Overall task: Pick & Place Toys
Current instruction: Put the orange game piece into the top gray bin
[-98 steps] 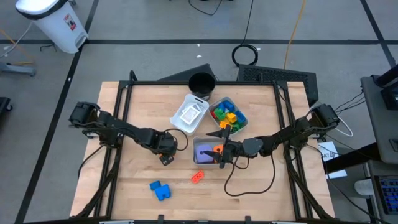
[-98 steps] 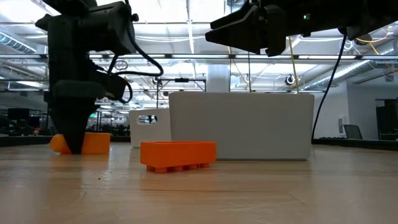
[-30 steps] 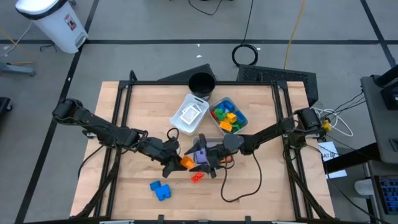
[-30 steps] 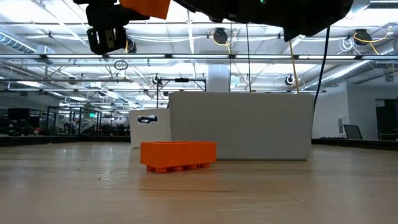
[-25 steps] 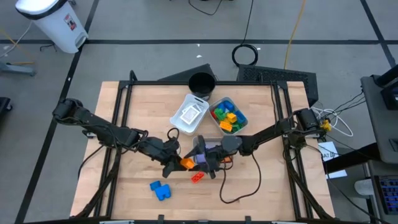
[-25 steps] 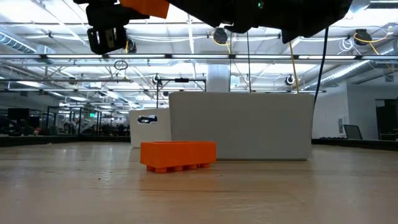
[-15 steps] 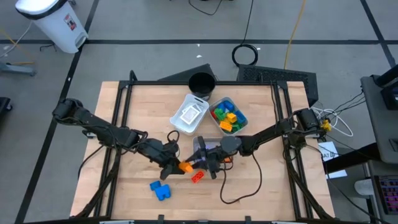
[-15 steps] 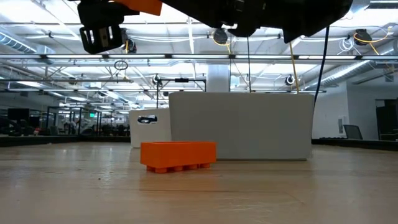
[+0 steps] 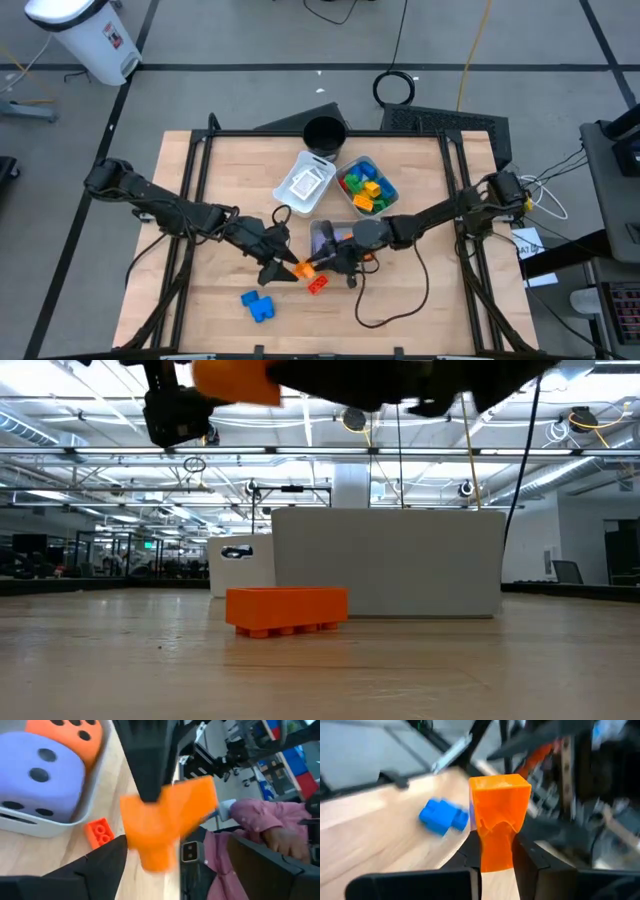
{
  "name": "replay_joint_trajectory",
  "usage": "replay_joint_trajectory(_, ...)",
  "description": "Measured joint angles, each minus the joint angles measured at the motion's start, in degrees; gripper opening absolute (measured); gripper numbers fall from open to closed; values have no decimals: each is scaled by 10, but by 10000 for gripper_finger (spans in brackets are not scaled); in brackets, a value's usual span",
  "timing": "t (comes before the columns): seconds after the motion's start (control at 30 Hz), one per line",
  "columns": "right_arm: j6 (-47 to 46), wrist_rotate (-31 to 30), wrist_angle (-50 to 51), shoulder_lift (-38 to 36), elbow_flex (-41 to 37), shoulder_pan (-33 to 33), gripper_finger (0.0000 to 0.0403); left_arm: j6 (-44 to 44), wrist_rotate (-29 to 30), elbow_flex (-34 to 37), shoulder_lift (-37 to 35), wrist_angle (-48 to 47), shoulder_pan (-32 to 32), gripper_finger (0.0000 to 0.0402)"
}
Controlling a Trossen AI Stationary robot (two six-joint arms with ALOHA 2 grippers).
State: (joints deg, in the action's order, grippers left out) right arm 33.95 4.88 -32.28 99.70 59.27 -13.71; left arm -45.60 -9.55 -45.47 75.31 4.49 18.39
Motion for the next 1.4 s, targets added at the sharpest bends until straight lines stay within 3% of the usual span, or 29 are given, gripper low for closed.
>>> replay_joint_trajectory(0.1, -37, -55, 123, -36, -1, 2, 38, 6, 7, -1, -1, 4, 1, 351)
replay_joint_trajectory(0.33, -164, -247, 368, -131, -30, 21, 38, 22, 31, -1, -1, 3, 2, 359)
replay_joint_trajectory(0.47, -192, -320, 370, -207, -104, 57, 38, 30, 80, -1, 0, 2, 9, 360)
replay_joint_trajectory(0.6, -227, -364, 308, -277, -184, 123, 38, 50, 137, -1, 0, 1, 14, 361)
replay_joint_trajectory(0.83, -293, -351, 213, -313, -285, 225, 38, 70, 157, -1, 0, 1, 15, 361)
replay_joint_trajectory(1.07, -303, -286, 184, -313, -310, 242, 42, 73, 161, 0, 0, 1, 15, 361)
replay_joint_trajectory(1.23, -302, -286, 177, -311, -310, 242, 72, 82, 162, 0, 0, 1, 15, 361)
replay_joint_trajectory(1.4, -302, -288, 166, -310, -310, 243, 127, 83, 162, 0, 0, 1, 15, 361)
